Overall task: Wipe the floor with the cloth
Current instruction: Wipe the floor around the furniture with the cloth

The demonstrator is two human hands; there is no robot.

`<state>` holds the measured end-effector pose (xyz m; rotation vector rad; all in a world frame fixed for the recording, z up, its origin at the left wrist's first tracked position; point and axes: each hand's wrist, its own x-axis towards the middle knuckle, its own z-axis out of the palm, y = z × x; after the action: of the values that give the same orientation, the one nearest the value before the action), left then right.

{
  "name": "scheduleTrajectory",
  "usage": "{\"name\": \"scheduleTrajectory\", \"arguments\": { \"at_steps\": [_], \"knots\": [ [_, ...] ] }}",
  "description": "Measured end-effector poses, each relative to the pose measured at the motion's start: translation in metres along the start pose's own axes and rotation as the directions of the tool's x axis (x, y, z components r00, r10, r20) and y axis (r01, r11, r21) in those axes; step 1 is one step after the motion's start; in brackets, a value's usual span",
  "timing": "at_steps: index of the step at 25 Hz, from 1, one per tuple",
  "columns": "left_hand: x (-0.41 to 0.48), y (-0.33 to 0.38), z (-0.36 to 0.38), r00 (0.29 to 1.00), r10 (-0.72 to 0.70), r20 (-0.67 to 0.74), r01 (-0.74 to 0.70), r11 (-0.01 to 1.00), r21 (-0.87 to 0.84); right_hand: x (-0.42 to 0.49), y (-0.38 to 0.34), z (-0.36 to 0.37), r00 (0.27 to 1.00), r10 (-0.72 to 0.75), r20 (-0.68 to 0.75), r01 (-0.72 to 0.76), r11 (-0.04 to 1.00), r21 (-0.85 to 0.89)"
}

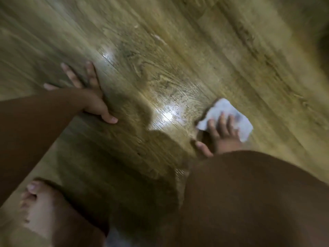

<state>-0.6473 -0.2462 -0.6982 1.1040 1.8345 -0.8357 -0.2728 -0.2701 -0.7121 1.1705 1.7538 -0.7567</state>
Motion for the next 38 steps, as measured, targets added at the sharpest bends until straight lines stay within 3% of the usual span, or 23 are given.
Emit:
{"name": "scheduleTrajectory", "arguments": {
  "at_steps": [2, 3, 4, 5, 7, 8, 9, 12, 15, 18, 21, 24, 28, 30, 32, 35, 38],
  "knots": [
    [0.004, -0.002, 0.000, 1.000, -0.008, -0.009, 0.008, 1.000, 0.011, 0.013, -0.085, -0.019, 0.943, -0.003, -0.332, 0.008, 1.000, 0.014],
    [0.004, 0.000, 0.000, 0.999, -0.018, -0.028, 0.018, 1.000, -0.004, 0.030, -0.113, -0.036, 0.895, -0.221, -0.388, 0.179, 0.973, -0.143],
    [0.003, 0.002, 0.005, 0.998, -0.024, -0.054, 0.024, 1.000, -0.009, 0.040, -0.137, -0.062, 0.836, -0.291, -0.466, 0.250, 0.957, -0.150],
    [0.006, 0.002, 0.007, 0.997, -0.019, -0.077, 0.019, 1.000, -0.009, 0.060, -0.149, -0.090, 0.817, -0.353, -0.457, 0.319, 0.935, -0.153],
    [0.017, -0.001, 0.008, 0.995, -0.002, -0.101, 0.002, 1.000, 0.006, 0.077, -0.137, -0.105, 0.797, -0.337, -0.501, 0.297, 0.941, -0.159],
    [0.021, -0.004, 0.009, 0.996, 0.000, -0.093, -0.003, 1.000, -0.023, 0.070, -0.121, -0.084, 0.745, -0.360, -0.562, 0.326, 0.931, -0.164],
    [0.024, -0.007, 0.009, 0.995, 0.006, -0.100, -0.011, 0.999, -0.052, 0.055, -0.103, -0.050, 0.742, -0.339, -0.578, 0.312, 0.938, -0.151],
    [0.035, -0.017, 0.012, 0.993, 0.054, -0.102, -0.060, 0.997, -0.051, -0.002, -0.025, 0.063, 0.776, -0.109, -0.621, 0.190, 0.980, 0.066],
    [0.024, -0.010, 0.012, 0.987, -0.007, -0.160, 0.000, 0.999, -0.041, -0.064, 0.050, 0.155, 0.911, 0.095, -0.402, 0.056, 0.936, 0.348],
    [-0.009, 0.005, 0.014, 0.987, -0.002, -0.159, 0.003, 1.000, 0.004, -0.085, 0.071, 0.194, 0.862, 0.383, -0.332, -0.186, 0.849, 0.495],
    [-0.036, 0.014, 0.000, 0.979, 0.046, -0.200, -0.044, 0.999, 0.015, -0.066, 0.063, 0.151, 0.852, 0.409, -0.326, -0.141, 0.779, 0.611],
    [-0.048, 0.014, -0.044, 0.964, 0.031, -0.264, -0.044, 0.998, -0.042, -0.044, 0.056, 0.105, 0.855, 0.334, -0.398, -0.082, 0.843, 0.531],
    [-0.020, 0.009, -0.086, 0.976, 0.080, -0.203, -0.102, 0.989, -0.104, -0.005, 0.048, 0.043, 0.856, 0.244, -0.456, -0.044, 0.913, 0.407],
    [0.003, 0.016, -0.081, 0.987, 0.139, -0.087, -0.146, 0.986, -0.084, 0.014, 0.038, 0.005, 0.865, 0.207, -0.456, -0.037, 0.934, 0.355],
    [0.031, 0.028, -0.071, 0.998, 0.066, -0.025, -0.068, 0.990, -0.126, 0.034, 0.023, -0.039, 0.869, 0.116, -0.481, 0.017, 0.964, 0.264],
    [0.050, 0.044, -0.064, 0.998, -0.069, 0.009, 0.068, 0.944, -0.323, 0.080, -0.014, -0.126, 0.866, -0.049, -0.498, 0.132, 0.983, 0.131],
    [0.058, 0.041, -0.061, 0.997, -0.075, 0.020, 0.076, 0.889, -0.451, 0.146, -0.090, -0.236, 0.820, -0.199, -0.537, 0.239, 0.971, 0.003]
  ]
}}
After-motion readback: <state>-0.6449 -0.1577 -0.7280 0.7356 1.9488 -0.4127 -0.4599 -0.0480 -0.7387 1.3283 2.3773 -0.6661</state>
